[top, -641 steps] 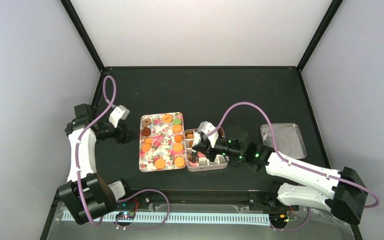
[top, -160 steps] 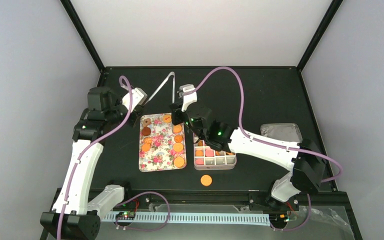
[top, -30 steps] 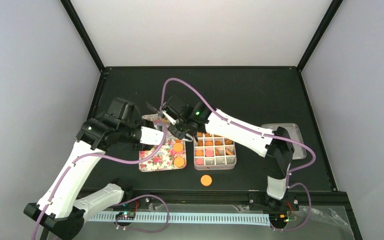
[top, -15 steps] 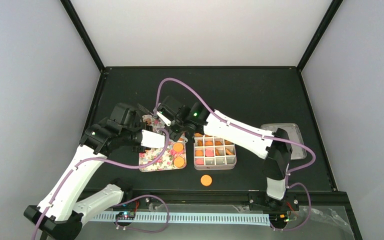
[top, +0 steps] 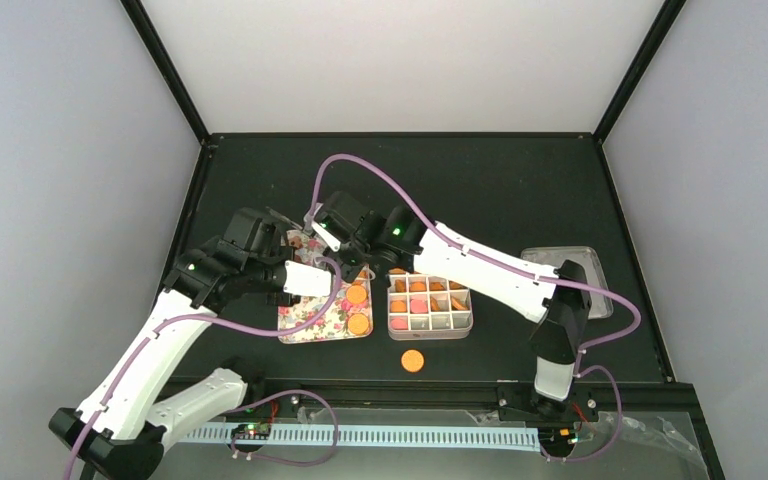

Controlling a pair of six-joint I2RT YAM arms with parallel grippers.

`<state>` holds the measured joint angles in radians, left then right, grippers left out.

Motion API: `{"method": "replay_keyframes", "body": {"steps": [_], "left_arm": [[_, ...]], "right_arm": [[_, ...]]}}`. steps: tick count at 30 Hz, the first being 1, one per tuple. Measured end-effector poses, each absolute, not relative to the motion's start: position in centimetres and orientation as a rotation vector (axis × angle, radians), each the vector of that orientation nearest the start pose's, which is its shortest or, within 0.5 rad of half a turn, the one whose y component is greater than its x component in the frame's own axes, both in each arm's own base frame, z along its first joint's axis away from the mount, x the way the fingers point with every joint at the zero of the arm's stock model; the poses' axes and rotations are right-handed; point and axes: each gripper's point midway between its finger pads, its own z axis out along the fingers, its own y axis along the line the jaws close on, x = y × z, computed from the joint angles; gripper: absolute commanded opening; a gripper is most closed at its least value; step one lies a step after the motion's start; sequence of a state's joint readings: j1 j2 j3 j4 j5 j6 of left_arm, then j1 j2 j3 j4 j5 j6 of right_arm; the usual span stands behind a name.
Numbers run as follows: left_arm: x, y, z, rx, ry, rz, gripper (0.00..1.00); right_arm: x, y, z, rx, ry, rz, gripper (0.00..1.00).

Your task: Pack the cookies

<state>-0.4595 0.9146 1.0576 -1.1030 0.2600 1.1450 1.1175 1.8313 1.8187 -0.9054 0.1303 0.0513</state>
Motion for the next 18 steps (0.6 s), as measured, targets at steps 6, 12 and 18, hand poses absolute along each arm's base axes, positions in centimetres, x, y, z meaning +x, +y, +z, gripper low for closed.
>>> {"method": "replay_keyframes", "body": {"steps": [6,12,18], "left_arm": [[18.8,-14.5,22.2,1.821,1.670,-0.065,0.01],[18.4,-15.9,23.0,1.734,1.687,-0.197,0.02],[18.4,-16.8,23.4,1.558,1.824,-0.429,0.02]], "right_arm": [[23.0,42.3,24.0,-1.203,2.156,0.351,0.74],[24.5,39.8,27.1,-1.073,2.103,0.376,1.00],[27.2,32.4,35.6,-0.724,1.934,0.608,1.00]]}}
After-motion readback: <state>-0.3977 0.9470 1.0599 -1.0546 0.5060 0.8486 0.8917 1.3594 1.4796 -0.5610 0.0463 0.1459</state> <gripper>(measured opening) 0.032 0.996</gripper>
